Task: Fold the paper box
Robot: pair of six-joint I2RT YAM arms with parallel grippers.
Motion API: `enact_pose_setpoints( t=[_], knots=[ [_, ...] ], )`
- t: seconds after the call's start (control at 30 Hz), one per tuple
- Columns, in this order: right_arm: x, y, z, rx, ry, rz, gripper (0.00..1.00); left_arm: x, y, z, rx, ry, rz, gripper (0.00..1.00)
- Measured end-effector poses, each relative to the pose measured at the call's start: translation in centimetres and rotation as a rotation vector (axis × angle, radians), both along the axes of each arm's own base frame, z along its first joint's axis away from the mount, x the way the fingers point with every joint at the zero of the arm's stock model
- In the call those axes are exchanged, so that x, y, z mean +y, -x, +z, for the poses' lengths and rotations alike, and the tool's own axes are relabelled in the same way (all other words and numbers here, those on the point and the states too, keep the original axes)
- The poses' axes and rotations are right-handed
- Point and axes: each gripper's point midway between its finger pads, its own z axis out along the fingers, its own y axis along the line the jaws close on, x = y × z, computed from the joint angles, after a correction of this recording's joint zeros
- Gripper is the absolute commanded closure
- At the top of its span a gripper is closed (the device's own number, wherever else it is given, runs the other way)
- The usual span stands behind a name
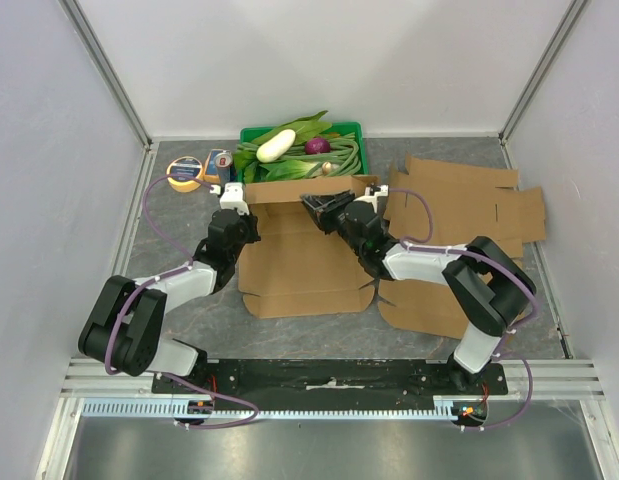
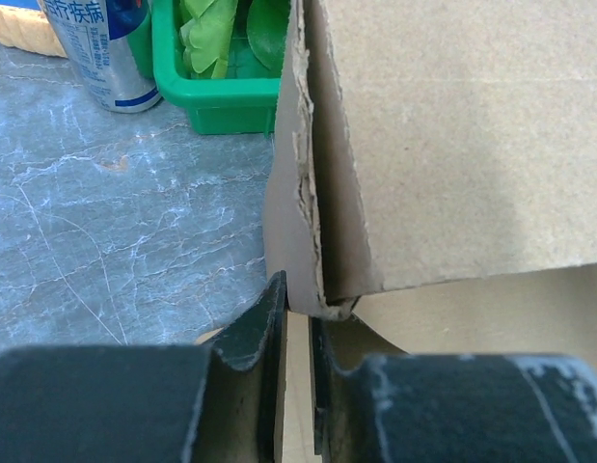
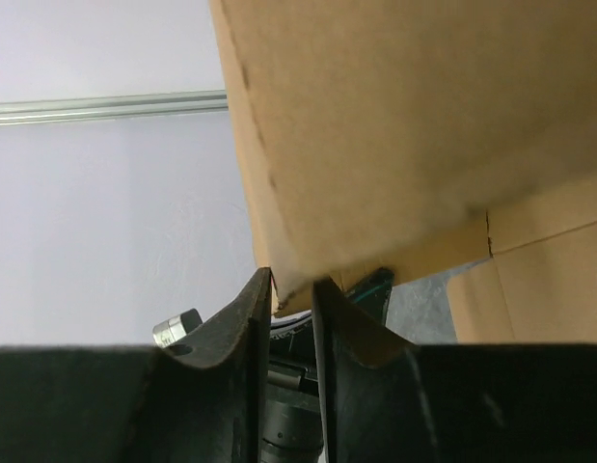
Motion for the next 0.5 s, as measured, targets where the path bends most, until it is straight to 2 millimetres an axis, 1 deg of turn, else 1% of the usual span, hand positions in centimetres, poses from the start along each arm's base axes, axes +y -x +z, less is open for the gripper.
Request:
enact_pose_setpoints(
  t=[0.2,0.3,0.37,0.4,0.47,0.5],
  knots=[
    [0.3,-1.1,0.5,-0.038,0.018,-0.003,0.57,0.2,0.0,0.0,-0.002,-0.004,0.011,0.98],
    [0.3,-1.4,0.3,-0.048,0.028,-0.003,0.53,0.2,0.0,0.0,-0.002,-0.004,0.011,0.98],
    [0.1,-1.8,0.4,-0.061,0.027,-0.006,0.53,0.2,0.0,0.0,-0.002,-0.004,0.012,0.98],
    [0.0,-1.9,0.5,-0.065,0.028,-0.007,0.56,0.2,0.0,0.0,-0.002,-0.004,0.012,0.98],
    [-0.1,-2.3,0.7,-0.073,0.025,-0.010,0.60,0.2,0.0,0.0,-0.002,-0.004,0.012,0.98],
    [-0.1,-2.5,0.9,-0.079,0.022,-0.011,0.64,0.2,0.0,0.0,-0.002,-0.004,0.012,0.98]
  ],
)
